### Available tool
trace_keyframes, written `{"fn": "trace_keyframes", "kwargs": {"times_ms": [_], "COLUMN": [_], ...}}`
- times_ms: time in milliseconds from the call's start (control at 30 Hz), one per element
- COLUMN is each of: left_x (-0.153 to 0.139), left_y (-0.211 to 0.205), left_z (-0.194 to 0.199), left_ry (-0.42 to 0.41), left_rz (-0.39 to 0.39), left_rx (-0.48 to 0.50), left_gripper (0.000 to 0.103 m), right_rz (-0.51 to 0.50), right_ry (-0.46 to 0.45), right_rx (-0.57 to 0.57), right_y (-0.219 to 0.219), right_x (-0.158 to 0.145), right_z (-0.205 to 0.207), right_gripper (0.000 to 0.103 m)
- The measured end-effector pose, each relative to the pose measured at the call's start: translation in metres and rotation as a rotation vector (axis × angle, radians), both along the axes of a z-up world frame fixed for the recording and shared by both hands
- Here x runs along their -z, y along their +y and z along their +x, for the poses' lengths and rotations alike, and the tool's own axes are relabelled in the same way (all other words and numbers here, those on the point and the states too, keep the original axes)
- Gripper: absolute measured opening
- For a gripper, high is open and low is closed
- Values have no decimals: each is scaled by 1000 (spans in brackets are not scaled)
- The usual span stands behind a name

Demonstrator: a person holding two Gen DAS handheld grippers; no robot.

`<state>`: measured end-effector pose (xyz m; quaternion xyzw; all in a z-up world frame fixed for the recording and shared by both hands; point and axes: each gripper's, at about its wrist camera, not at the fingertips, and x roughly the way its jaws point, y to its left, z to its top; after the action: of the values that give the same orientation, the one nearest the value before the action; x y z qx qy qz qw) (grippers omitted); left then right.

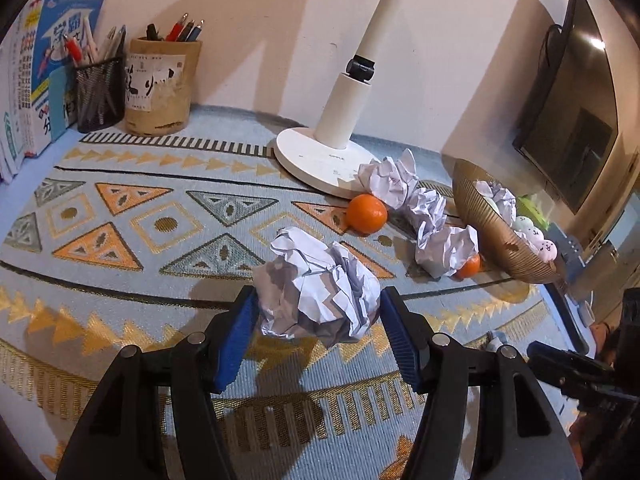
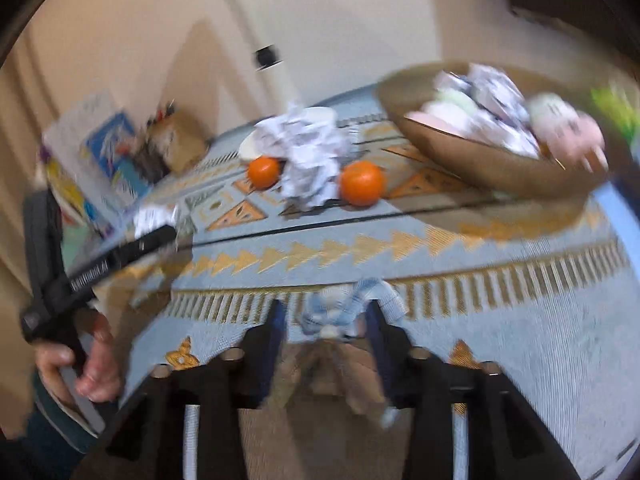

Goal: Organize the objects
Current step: 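Grasp a paper ball with the left gripper while the right grasps the plaid bow, then carry the paper ball and plaid bow over the bowl and open both grippers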

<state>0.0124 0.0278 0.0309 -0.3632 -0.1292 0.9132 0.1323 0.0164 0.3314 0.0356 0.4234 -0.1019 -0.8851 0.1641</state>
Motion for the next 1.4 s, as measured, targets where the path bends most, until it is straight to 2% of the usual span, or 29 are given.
{"fn": "trace_keyframes", "kwargs": {"times_ms": [67,200,367,400,533,567,700,867,967,1100,1233,1400], "left_x": [0,1,1,1,-1,-3,-26,-88,-124,-155,-149,-109], "left_y": [-1,-1,0,0,3,6,21,58,89,139,181,217], "left_z": [0,0,0,0,2,3,10,-5,-26,-56,-94,-139], "left_ry": [0,-8,-11,-10,-1,3,55,153,207,260,230,120], "left_rz": [6,11,12,10,-19,-29,-60,-47,-23,-11,-18,-30], "left_rx": [3,9,12,12,5,14,60,163,234,313,359,387], "left_gripper": [60,60,60,60,60,60,60,60,60,60,61,62], "right_rz": [4,81,165,185,292,284,255,232,253,269,232,169], "right_ry": [3,-10,-42,-37,-12,-2,6,111,216,347,383,331], "right_rx": [1,-14,34,37,65,46,40,78,148,266,366,396], "right_y": [2,-13,-27,-31,-41,-44,-40,-12,15,57,99,133], "right_x": [-4,0,12,12,15,15,11,-34,-78,-137,-167,-164], "right_z": [5,12,8,7,7,9,14,27,25,13,-19,-74], "right_gripper": [64,67,66,64,25,20,19,19,19,19,19,19]}}
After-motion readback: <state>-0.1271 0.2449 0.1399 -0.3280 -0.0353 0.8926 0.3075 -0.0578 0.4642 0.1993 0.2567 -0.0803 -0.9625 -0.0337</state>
